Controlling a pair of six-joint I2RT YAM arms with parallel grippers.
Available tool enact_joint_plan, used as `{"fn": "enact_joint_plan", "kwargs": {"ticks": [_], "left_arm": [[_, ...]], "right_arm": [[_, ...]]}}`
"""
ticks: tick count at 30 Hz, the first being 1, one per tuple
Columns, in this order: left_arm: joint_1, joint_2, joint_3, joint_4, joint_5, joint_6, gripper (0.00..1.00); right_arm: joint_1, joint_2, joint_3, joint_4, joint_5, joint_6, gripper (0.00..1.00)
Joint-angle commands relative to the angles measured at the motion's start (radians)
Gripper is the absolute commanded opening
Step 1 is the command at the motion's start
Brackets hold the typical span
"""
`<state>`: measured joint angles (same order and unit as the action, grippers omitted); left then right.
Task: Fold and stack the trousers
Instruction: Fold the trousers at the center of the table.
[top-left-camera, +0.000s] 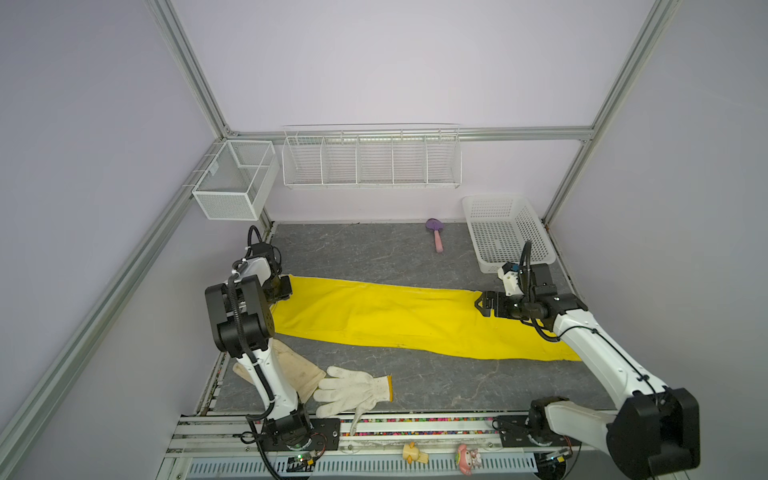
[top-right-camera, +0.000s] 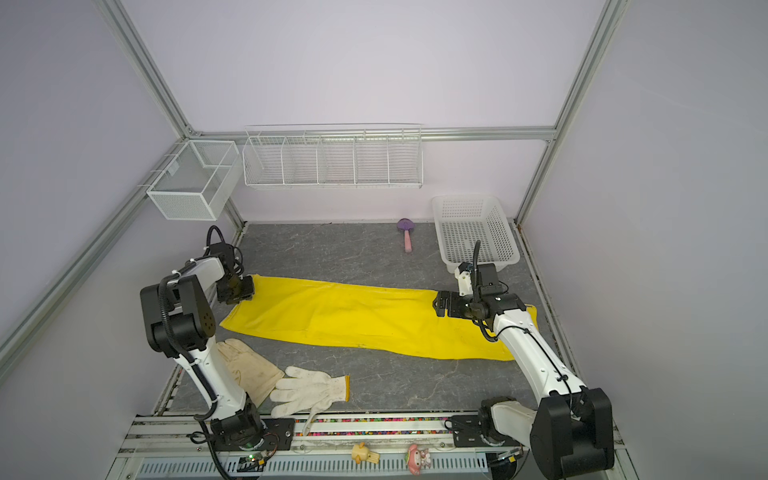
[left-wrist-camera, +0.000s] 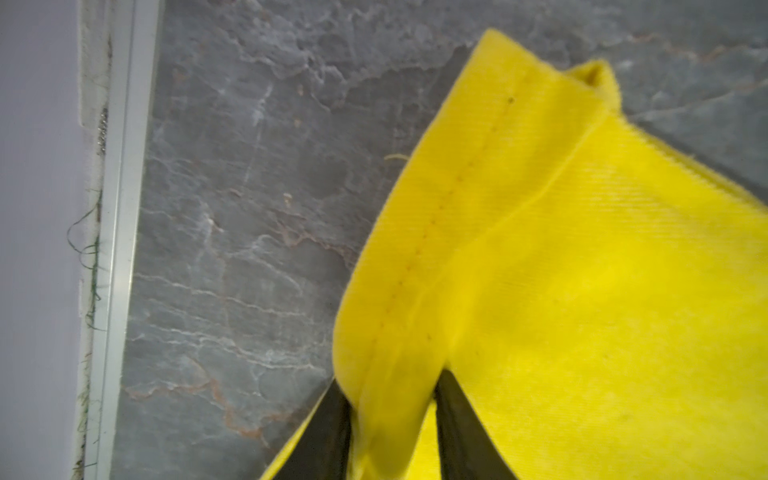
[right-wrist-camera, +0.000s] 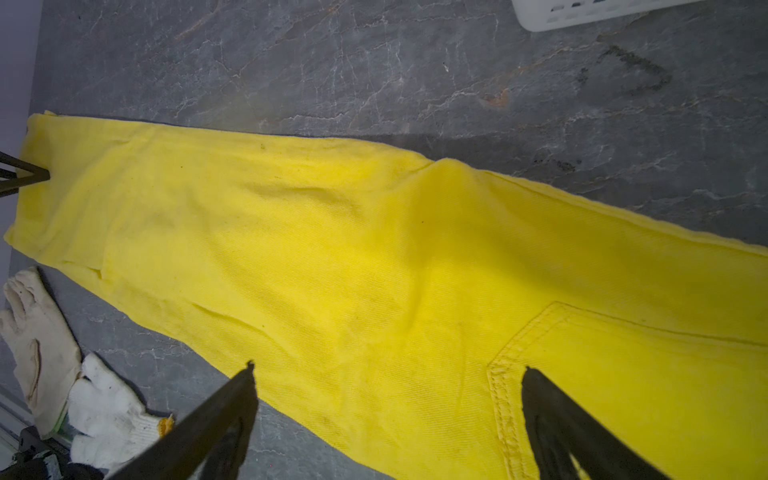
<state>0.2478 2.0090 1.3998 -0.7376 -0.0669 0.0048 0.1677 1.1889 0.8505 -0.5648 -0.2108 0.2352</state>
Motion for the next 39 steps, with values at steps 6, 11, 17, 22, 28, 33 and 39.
{"fn": "enact_joint_plan", "kwargs": {"ticks": [6,11,17,22,28,33,39], "left_arm": [[0.01,0.009,0.026,-0.097,-0.031,0.001,0.0],[0.01,-0.018,0.088,-0.199,-0.059,-0.044,0.0],[0.006,-0.144,0.103,-0.336,0.001,-0.153,0.0],[-0.064,-0.277,0.093,-0.429,0.037,-0.261,0.0],[-0.195,-0.428,0.09,-0.47,0.182,-0.413,0.0],[-0.365,-0.502,0.067,-0.43,0.271,-0.583,0.0],[-0.643,-0.503,0.083,-0.255,0.303,-0.837,0.0]], "right_arm": [[-0.009,-0.008,-0.009,0.022,-0.036,0.01,1.0],[-0.011,-0.005,-0.003,0.028,-0.04,0.012,1.0],[-0.014,0.015,-0.022,0.075,-0.075,0.042,1.0],[-0.016,0.045,-0.029,0.104,-0.105,0.054,0.99],[-0.022,0.069,-0.023,0.122,-0.135,0.06,0.99],[-0.023,0.068,-0.016,0.128,-0.141,0.061,0.99],[-0.031,0.052,-0.02,0.135,-0.144,0.064,0.99]]}}
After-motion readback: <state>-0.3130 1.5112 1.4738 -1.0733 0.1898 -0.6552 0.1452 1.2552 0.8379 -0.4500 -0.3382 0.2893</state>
